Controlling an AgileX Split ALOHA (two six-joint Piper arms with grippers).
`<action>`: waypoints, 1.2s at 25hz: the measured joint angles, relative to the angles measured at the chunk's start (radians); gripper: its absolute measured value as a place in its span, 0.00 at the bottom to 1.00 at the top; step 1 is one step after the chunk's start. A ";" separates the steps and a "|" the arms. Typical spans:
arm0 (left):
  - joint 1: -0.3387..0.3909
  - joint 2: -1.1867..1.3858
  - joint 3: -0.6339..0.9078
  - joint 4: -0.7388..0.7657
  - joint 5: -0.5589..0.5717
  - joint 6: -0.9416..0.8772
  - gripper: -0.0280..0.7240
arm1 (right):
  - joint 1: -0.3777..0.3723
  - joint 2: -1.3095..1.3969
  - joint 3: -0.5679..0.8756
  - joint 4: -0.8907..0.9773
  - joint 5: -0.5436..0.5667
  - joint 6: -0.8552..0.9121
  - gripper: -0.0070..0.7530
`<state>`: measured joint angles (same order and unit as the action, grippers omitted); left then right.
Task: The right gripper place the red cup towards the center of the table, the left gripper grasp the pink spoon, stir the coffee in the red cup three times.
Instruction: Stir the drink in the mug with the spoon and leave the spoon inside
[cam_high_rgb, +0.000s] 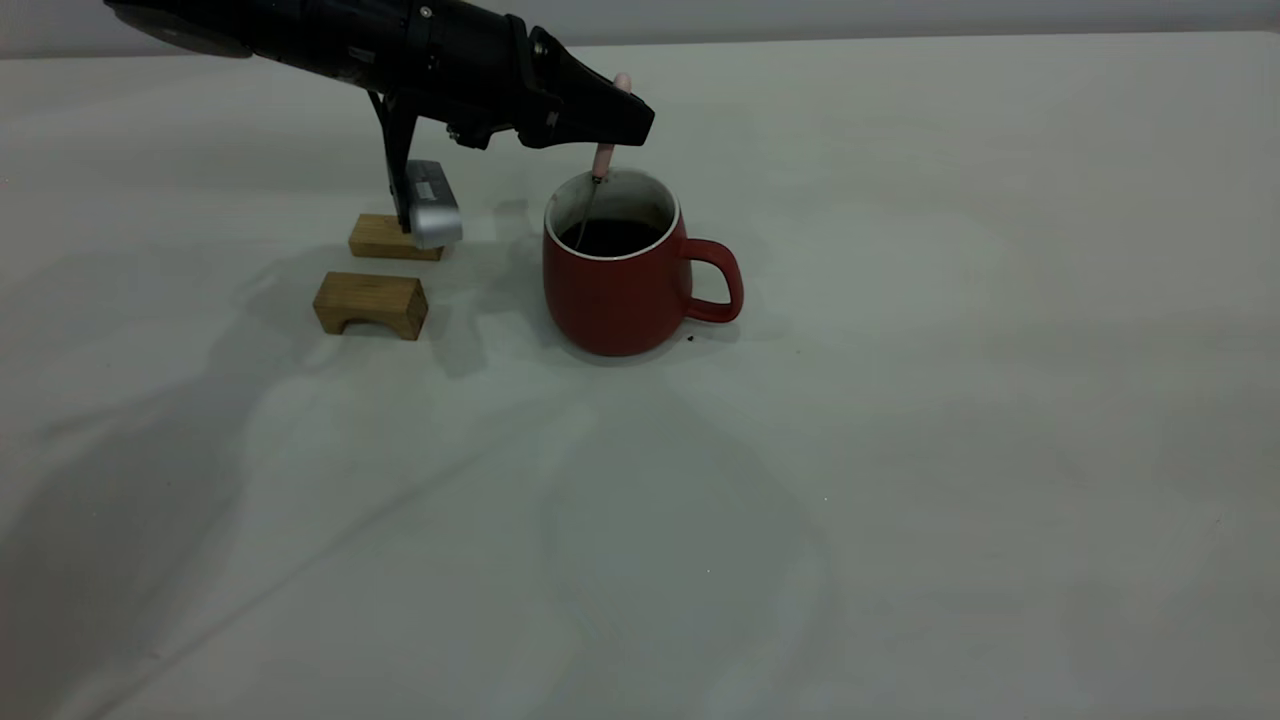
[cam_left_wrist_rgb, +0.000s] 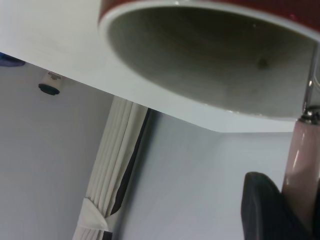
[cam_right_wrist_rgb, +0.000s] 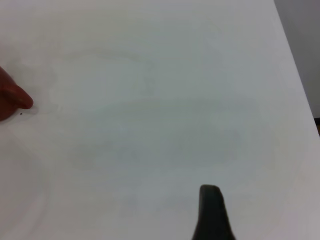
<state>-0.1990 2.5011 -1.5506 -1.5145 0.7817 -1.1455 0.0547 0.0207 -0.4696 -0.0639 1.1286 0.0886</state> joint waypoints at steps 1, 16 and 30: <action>0.000 0.000 0.000 0.000 0.000 0.000 0.24 | 0.000 0.000 0.000 0.000 0.000 0.000 0.77; 0.000 0.000 0.000 0.069 0.087 0.022 0.43 | 0.000 0.000 0.000 0.000 0.000 0.000 0.77; -0.001 -0.151 0.000 0.354 0.117 0.769 0.78 | 0.000 0.000 0.000 0.000 0.000 0.000 0.77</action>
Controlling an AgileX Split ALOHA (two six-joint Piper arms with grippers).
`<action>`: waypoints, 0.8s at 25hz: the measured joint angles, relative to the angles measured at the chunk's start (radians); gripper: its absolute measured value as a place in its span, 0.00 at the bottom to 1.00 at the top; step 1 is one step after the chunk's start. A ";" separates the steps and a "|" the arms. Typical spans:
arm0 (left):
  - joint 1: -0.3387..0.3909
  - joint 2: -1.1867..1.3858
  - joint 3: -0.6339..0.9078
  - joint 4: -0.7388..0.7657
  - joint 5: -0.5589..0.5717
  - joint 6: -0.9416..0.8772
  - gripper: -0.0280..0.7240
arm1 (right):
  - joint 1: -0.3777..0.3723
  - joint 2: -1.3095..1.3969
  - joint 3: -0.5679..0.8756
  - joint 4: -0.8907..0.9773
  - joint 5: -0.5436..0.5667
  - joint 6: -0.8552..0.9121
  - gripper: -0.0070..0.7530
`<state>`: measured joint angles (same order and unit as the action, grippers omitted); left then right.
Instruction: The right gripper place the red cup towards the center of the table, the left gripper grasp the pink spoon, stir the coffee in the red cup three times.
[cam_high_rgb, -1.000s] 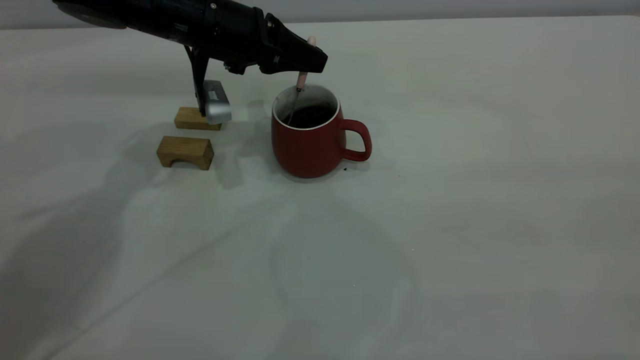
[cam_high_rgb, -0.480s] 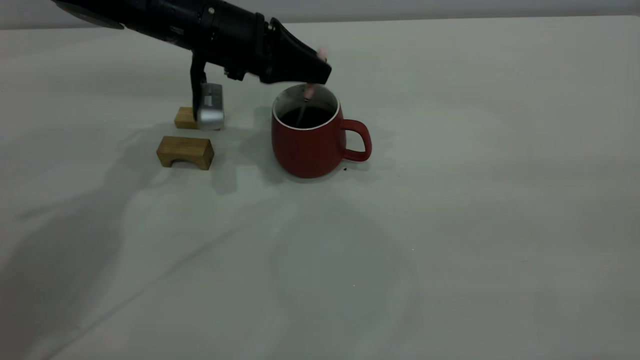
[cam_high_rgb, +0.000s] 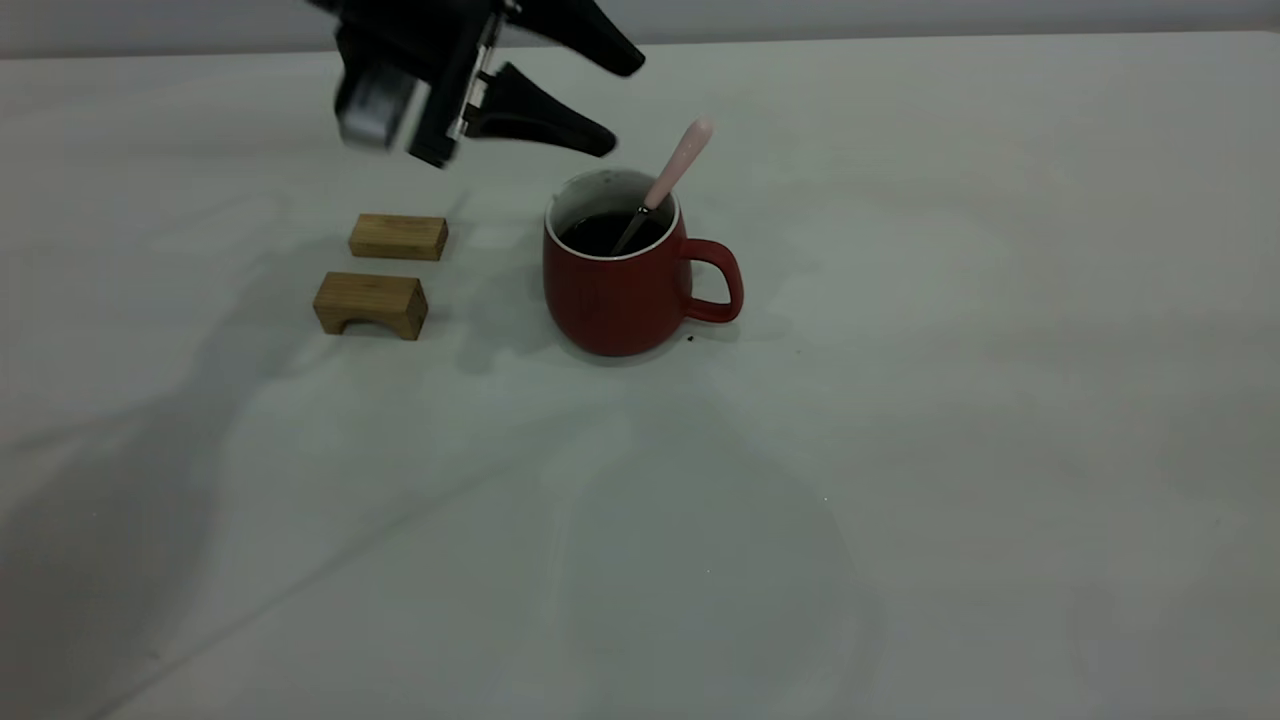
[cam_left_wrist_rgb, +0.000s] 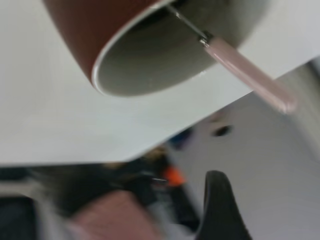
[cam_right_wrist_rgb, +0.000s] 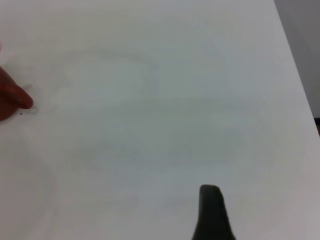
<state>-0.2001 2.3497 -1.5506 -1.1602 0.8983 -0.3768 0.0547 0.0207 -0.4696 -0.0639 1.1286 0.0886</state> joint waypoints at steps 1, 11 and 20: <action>0.000 -0.022 0.000 0.045 0.004 0.059 0.78 | 0.000 0.000 0.000 0.000 0.000 0.000 0.77; 0.000 -0.328 0.000 0.578 0.043 0.338 0.76 | 0.000 0.000 0.000 0.000 0.000 0.000 0.77; -0.001 -0.818 0.084 1.077 0.099 0.386 0.76 | 0.000 0.000 0.000 0.000 0.000 0.000 0.77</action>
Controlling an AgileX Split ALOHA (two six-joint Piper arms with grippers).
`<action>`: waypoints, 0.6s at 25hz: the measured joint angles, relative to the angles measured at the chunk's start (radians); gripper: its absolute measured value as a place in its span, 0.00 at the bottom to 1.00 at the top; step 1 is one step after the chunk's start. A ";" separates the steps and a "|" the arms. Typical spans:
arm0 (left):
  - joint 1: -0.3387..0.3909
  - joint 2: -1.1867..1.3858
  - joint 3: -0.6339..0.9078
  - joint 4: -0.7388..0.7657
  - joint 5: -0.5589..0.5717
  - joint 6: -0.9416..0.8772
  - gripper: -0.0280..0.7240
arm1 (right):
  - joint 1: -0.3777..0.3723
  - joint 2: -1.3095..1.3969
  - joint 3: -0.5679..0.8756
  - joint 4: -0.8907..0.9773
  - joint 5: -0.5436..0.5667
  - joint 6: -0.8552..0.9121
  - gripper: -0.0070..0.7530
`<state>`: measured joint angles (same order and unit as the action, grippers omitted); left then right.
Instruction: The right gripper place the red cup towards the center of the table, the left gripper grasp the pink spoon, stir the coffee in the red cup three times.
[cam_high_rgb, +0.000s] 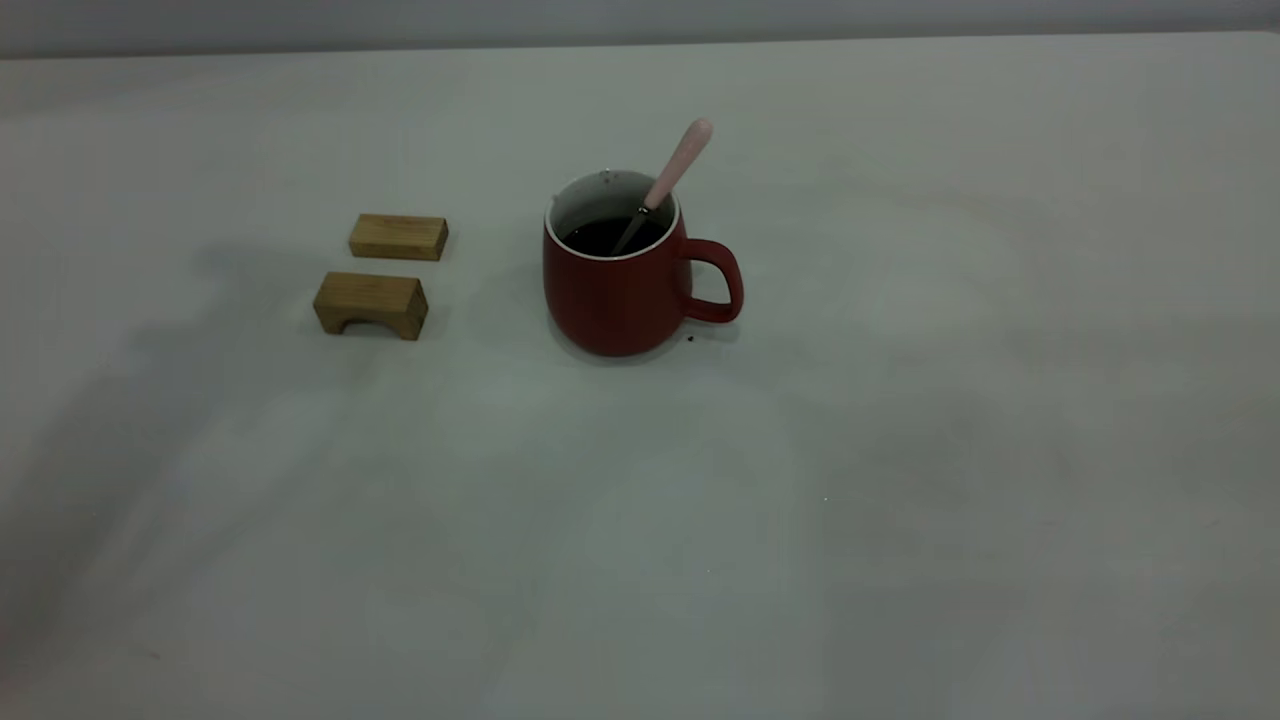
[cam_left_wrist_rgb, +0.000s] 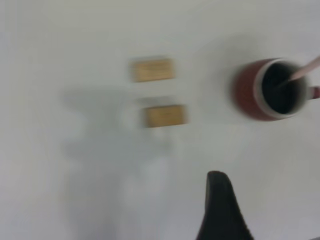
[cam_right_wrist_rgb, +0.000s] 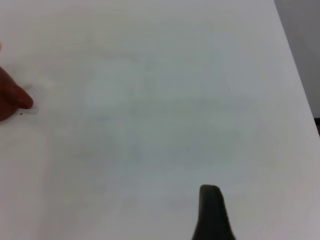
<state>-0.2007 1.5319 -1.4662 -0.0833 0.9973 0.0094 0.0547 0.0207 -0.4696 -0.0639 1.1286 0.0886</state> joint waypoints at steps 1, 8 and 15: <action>0.000 -0.059 0.028 0.046 0.021 -0.001 0.76 | 0.000 0.000 0.000 0.000 0.000 0.000 0.77; 0.000 -0.588 0.312 0.159 0.110 -0.002 0.76 | 0.000 0.000 0.000 0.000 0.000 0.000 0.77; 0.014 -1.155 0.653 0.140 0.116 -0.024 0.76 | 0.000 0.000 0.000 0.000 0.000 0.000 0.77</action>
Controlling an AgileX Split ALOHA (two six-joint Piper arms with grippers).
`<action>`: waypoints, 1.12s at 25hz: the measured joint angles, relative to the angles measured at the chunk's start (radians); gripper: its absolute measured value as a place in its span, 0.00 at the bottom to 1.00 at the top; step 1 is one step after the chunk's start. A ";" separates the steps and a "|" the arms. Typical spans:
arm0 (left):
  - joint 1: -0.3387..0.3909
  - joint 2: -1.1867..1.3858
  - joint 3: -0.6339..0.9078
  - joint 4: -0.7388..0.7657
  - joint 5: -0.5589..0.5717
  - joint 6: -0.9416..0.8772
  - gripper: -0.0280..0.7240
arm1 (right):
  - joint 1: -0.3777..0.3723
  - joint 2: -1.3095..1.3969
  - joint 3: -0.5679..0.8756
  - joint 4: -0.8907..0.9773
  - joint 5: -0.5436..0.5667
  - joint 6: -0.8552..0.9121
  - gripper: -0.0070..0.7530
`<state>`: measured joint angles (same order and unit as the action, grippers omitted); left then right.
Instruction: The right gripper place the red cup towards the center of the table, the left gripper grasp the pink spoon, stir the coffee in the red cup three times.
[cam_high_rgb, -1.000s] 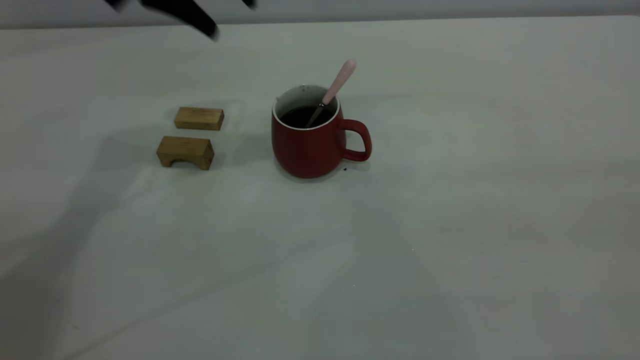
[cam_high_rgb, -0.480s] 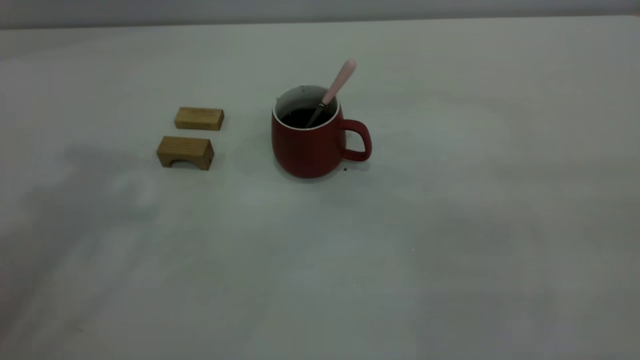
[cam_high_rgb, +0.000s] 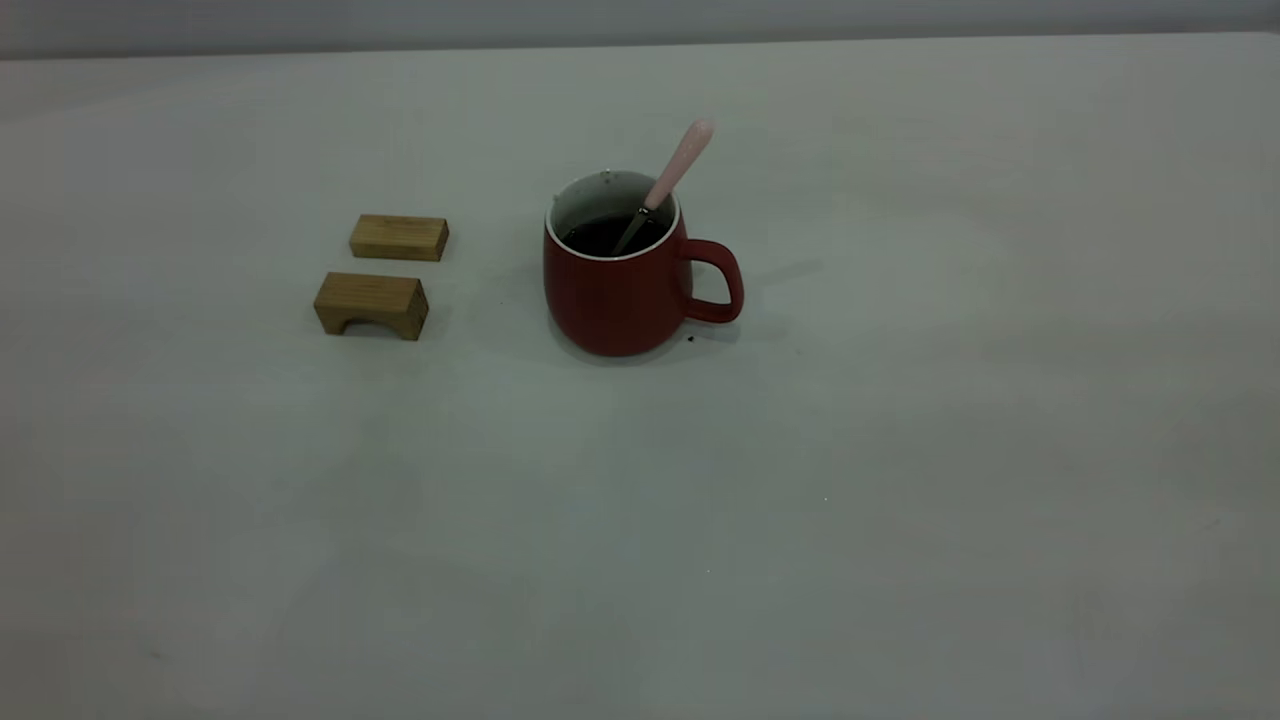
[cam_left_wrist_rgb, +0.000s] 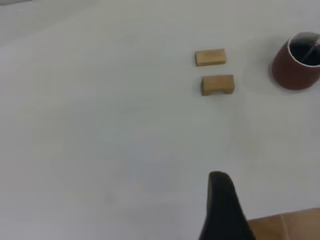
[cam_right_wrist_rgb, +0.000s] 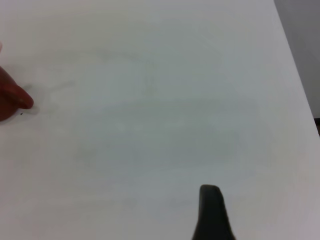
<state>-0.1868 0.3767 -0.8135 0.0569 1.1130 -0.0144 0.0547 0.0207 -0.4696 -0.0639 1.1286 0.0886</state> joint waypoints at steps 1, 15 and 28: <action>0.012 -0.066 0.042 -0.006 0.001 0.000 0.76 | 0.000 0.000 0.000 0.000 0.000 0.000 0.77; 0.147 -0.394 0.327 -0.044 0.026 0.003 0.76 | 0.000 0.000 0.000 0.000 0.000 0.000 0.77; 0.147 -0.394 0.327 -0.048 0.025 0.003 0.76 | 0.000 0.000 0.000 0.000 0.000 0.000 0.77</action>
<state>-0.0400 -0.0173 -0.4865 0.0089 1.1381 -0.0111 0.0547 0.0207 -0.4696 -0.0639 1.1286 0.0886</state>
